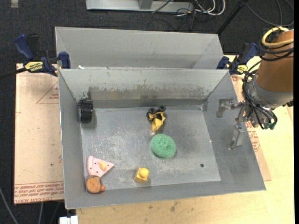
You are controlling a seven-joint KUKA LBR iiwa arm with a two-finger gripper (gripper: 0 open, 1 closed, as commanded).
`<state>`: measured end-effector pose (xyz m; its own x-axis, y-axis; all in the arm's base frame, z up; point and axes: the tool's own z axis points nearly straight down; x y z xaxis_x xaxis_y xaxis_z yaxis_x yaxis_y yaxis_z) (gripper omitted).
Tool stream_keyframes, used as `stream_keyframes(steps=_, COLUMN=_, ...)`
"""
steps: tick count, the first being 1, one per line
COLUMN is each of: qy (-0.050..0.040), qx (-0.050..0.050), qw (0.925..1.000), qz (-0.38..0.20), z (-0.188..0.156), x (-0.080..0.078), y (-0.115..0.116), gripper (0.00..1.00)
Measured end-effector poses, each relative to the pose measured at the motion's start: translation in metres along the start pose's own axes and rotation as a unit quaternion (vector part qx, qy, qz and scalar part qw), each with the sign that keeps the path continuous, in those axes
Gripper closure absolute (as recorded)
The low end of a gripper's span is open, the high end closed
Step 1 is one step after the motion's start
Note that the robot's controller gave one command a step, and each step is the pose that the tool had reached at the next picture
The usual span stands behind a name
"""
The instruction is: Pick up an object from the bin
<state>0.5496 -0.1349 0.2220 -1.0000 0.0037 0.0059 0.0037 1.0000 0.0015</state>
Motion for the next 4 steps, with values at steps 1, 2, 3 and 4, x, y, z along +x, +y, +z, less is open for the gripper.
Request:
stream_keyframes(steps=1, qy=-0.0037, qx=0.001, qw=1.0000, qz=-0.002, z=-0.005, x=-0.001, y=0.001, gripper=0.00)
stream_keyframes(steps=2, qy=-0.0045, qx=0.002, qw=1.0000, qz=0.002, z=0.006, x=0.011, y=0.040, gripper=0.00)
stream_keyframes(steps=3, qy=-0.0044, qx=0.000, qw=0.9958, qz=-0.091, z=0.040, x=0.000, y=0.076, gripper=0.00)
stream_keyframes(steps=4, qy=-0.0040, qx=0.001, qw=0.9880, qz=-0.154, z=0.070, x=0.005, y=0.083, gripper=0.00)
